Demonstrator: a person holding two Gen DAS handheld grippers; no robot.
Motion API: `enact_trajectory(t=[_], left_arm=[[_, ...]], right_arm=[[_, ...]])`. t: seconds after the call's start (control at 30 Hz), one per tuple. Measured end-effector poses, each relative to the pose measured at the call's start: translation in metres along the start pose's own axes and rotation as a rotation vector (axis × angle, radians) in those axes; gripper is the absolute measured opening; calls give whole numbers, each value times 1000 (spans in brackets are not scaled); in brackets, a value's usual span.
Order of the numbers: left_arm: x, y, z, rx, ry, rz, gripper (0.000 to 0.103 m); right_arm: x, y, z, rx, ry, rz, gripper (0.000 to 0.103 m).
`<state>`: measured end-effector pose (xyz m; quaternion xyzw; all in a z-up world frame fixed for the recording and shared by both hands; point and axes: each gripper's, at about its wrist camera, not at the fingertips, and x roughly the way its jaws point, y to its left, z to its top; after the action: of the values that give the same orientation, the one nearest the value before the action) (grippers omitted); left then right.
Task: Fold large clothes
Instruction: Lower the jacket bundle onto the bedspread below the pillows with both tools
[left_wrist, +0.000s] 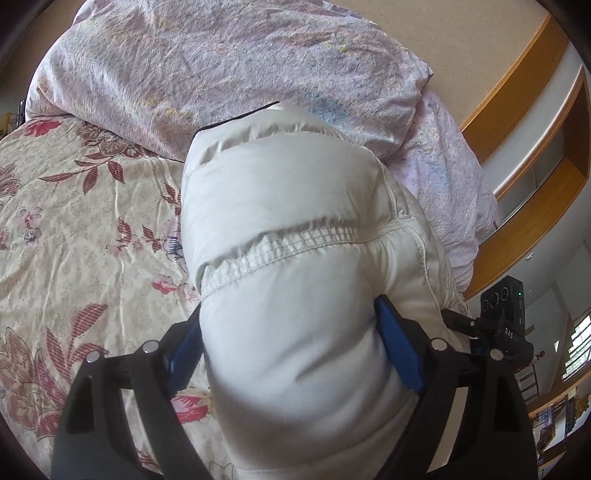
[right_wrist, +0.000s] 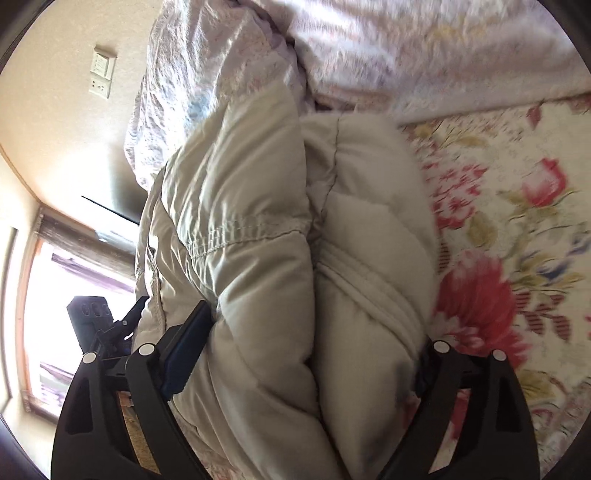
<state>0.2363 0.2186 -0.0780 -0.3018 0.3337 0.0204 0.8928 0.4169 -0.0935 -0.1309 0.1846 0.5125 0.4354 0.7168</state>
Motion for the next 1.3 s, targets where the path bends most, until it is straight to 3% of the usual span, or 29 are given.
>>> enact_trajectory(t=[0.3, 0.43, 0.6, 0.77, 0.97, 1.3], left_arm=[[-38, -38, 1, 175, -137, 209, 91], [-45, -60, 2, 240, -175, 259, 93], [-32, -72, 5, 297, -160, 322, 93], [-17, -72, 12, 321, -147, 370, 93], [4, -66, 12, 335, -136, 399, 94], [40, -56, 13, 337, -108, 406, 101]], right_arm=[[-84, 27, -4, -85, -246, -205, 89], [-80, 61, -7, -196, -285, -281, 81], [-47, 94, 1, -337, -347, -378, 65], [-20, 104, 6, -376, -375, -411, 60], [7, 93, 3, -411, -375, -524, 60], [30, 61, 6, -387, -306, -514, 61]])
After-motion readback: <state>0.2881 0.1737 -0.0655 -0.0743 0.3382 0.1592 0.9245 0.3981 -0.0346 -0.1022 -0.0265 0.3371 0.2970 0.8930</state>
